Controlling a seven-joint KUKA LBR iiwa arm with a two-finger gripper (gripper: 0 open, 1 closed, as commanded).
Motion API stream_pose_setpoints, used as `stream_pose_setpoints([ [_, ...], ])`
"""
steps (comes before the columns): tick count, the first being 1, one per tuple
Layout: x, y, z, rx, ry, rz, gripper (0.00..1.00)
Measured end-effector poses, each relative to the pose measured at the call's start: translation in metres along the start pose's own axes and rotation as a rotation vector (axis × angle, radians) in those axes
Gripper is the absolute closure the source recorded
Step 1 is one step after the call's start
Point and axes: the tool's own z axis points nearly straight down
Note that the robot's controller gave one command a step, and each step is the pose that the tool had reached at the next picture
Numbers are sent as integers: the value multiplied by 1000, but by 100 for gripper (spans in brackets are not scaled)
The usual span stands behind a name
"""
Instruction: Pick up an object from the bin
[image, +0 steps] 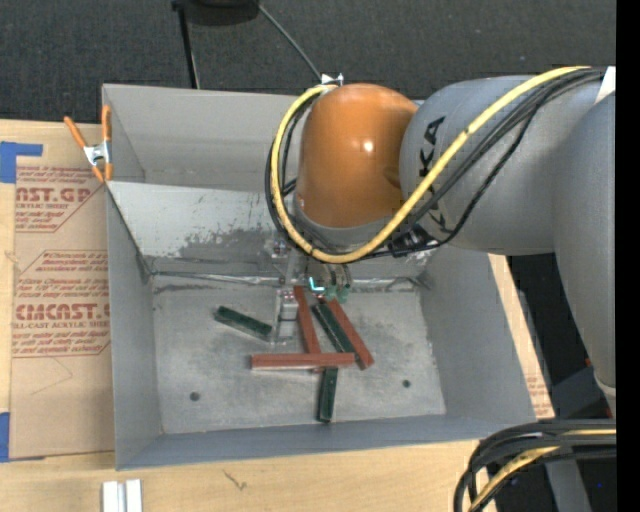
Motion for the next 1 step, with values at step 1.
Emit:
stream_pose_setpoints([
  [1,-2,-1,-4,-1,-8,1,0],
])
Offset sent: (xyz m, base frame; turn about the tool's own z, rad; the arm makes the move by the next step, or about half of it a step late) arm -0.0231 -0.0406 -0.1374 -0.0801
